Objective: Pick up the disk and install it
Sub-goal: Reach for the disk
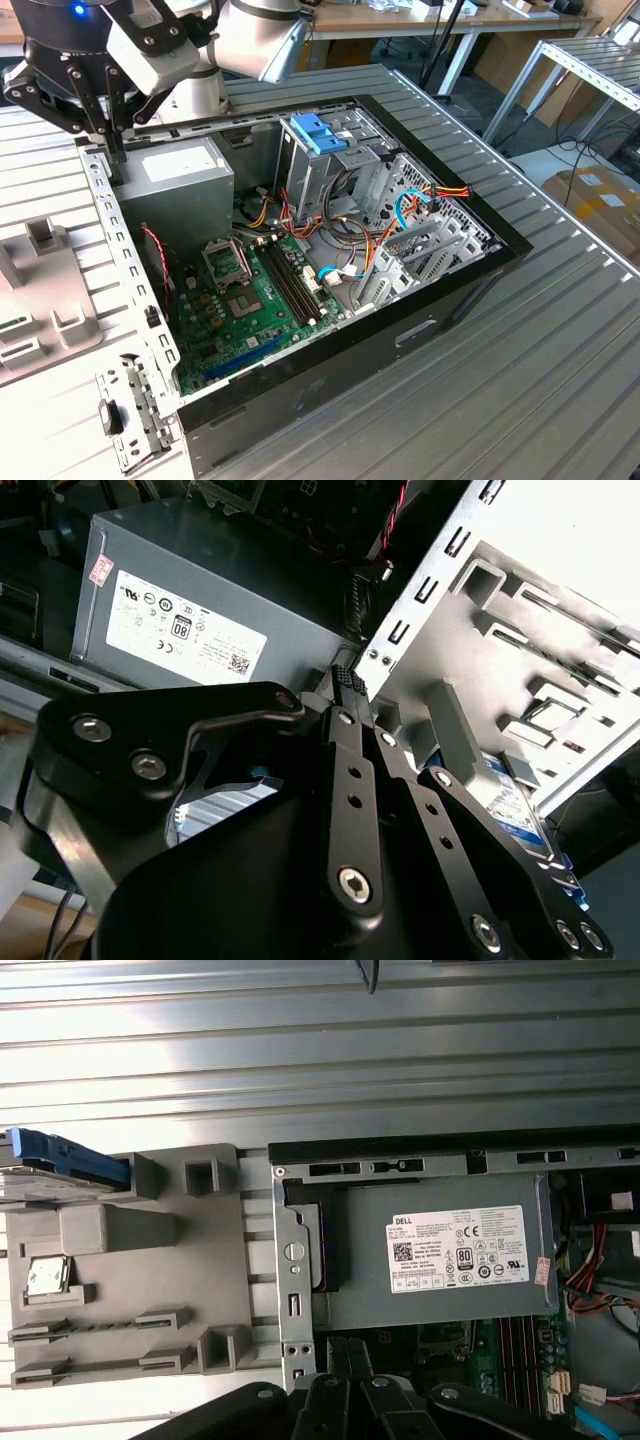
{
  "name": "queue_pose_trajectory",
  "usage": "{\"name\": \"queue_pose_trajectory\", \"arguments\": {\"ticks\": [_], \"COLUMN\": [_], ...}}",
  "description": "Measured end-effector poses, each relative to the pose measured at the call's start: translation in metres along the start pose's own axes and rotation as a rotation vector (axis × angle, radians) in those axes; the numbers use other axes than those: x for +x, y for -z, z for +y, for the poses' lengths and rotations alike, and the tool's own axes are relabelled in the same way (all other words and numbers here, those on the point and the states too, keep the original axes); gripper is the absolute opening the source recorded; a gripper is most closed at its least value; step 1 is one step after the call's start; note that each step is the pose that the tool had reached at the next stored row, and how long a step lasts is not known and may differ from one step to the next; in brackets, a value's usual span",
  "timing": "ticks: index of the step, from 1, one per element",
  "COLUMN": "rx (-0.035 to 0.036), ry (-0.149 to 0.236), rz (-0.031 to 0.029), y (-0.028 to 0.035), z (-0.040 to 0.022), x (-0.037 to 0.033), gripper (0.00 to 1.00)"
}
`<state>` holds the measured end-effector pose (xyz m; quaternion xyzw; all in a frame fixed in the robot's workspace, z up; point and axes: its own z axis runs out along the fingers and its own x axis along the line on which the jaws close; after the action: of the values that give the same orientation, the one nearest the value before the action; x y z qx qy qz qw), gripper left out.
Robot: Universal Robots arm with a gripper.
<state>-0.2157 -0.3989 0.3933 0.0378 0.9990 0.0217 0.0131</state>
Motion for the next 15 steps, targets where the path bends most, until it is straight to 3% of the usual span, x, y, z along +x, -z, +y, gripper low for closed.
{"name": "queue_pose_trajectory", "arguments": {"ticks": [15], "rx": [0.0001], "ry": [0.000], "rz": [0.0000], "y": [0.0004], "z": [-0.0009], "x": [0.0126], "gripper": [0.11]}}
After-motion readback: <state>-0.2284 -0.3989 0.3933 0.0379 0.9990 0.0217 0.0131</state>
